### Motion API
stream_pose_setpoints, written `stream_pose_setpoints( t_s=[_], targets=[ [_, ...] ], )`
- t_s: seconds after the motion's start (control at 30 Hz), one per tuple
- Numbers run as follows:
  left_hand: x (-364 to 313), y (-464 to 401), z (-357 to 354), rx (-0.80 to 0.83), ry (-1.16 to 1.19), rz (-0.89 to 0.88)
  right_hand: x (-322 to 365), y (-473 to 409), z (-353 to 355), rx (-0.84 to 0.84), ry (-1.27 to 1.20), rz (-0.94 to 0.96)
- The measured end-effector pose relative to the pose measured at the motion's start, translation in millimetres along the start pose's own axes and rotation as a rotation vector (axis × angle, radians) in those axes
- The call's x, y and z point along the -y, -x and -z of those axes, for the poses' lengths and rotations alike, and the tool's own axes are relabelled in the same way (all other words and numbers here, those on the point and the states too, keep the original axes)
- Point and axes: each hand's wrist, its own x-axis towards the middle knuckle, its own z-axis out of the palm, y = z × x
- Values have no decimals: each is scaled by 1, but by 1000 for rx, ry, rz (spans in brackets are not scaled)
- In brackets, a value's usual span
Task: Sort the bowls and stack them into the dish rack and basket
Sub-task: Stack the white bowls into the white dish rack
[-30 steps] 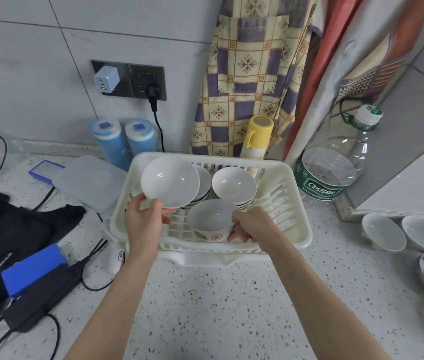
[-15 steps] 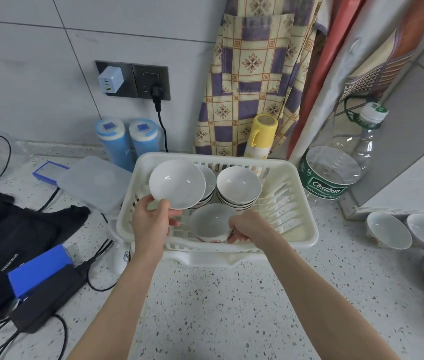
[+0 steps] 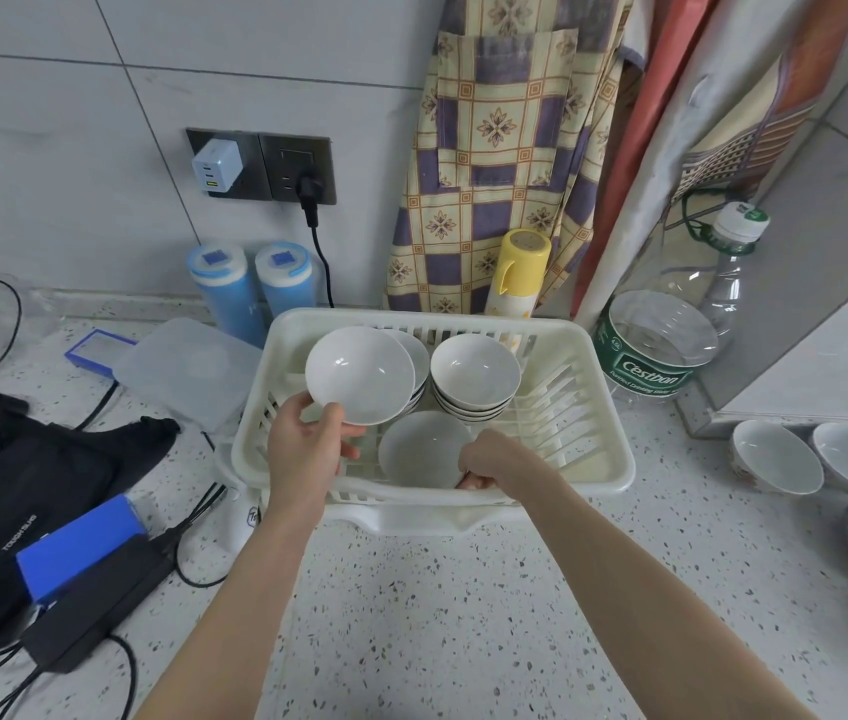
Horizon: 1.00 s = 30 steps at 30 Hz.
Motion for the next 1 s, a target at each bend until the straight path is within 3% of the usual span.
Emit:
stream_pose_setpoints(
  t_s=[0.2, 0.37, 0.53, 0.63, 0.8, 0.9, 1.0],
  targets=[
    [-1, -3, 2, 45, -48, 35, -1, 1, -6, -9, 147, 43],
    [-3, -4, 4, 103, -106, 47, -6, 8, -4, -138, 288, 86],
    [-7, -7, 7, 187, -170, 93, -14, 19, -6, -448, -33, 295],
    [-12, -9, 6, 265, -242, 142, -14, 25, -3, -318, -221, 416],
    [-16, -12, -4, 356, -344, 215, -13, 26, 1, -157, -324, 519],
    [-15, -15, -8, 381, -371, 251, -15, 24, 2, -103, -513, 468],
    [-13, -19, -12, 395, -425, 276, -16, 24, 4, -103, -501, 429]
  ],
)
